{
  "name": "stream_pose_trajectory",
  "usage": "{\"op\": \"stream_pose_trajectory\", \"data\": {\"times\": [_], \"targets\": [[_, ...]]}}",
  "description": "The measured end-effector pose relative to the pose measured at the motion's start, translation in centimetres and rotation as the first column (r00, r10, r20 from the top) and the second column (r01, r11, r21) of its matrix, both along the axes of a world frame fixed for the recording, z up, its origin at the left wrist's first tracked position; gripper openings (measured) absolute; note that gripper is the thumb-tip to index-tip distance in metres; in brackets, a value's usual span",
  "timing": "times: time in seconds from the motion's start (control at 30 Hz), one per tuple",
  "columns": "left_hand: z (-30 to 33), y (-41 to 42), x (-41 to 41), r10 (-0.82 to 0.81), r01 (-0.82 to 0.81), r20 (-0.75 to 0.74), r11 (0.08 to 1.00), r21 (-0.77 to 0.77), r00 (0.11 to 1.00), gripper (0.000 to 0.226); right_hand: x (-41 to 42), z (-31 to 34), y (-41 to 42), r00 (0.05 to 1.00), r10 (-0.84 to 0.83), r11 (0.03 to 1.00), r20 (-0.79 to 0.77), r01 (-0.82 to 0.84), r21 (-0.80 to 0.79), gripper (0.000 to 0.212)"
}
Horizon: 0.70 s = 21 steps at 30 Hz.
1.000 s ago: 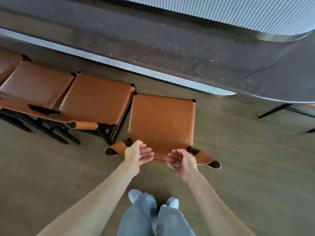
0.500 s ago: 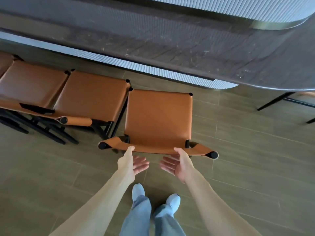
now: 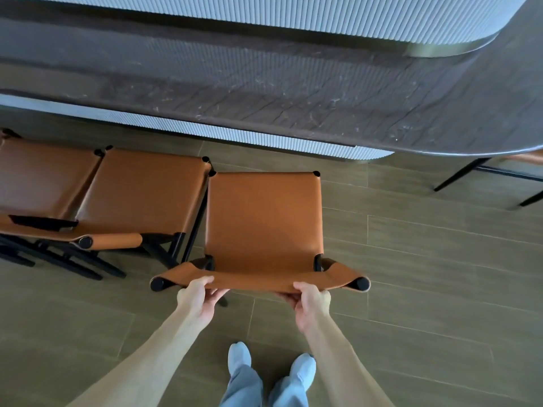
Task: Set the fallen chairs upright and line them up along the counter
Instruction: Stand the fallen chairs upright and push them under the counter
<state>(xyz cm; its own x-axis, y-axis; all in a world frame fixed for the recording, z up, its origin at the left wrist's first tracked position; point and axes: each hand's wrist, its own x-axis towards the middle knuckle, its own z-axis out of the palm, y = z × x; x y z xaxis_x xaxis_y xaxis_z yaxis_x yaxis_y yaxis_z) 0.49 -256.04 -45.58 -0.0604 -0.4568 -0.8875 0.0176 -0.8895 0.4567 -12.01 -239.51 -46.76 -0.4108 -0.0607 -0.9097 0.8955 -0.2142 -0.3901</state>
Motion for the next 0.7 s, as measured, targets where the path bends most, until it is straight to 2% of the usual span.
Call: {"op": "stream_pose_trajectory", "data": {"times": [0.2, 0.43, 0.6, 0.7], "targets": [[-0.3, -0.1, -0.8, -0.002, 0.002, -0.002, 1.000, 0.013, 1.000, 0.034, -0.2, -0.4, 0.1, 0.999, -0.034, 0.999, -0.041, 0.035, 0.028, 0.042], [-0.6, -0.2, -5.3, -0.041, 0.042, -0.063, 0.999, 0.016, 0.997, 0.044, -4.2, 0.1, 0.9, 0.993, -0.091, 0.996, -0.077, 0.093, 0.013, 0.040], [-0.8, -0.8, -9.2, -0.083, 0.085, -0.093, 0.996, 0.010, 0.992, 0.044, -7.6, 0.5, 0.7, 0.989, -0.101, 0.995, -0.109, 0.101, -0.001, 0.025], [-0.9, -1.4, -10.8, -0.120, 0.123, -0.111, 0.992, 0.019, 0.987, 0.041, -8.7, 0.3, 0.5, 0.983, -0.135, 0.991, -0.123, 0.134, -0.017, 0.025]]}}
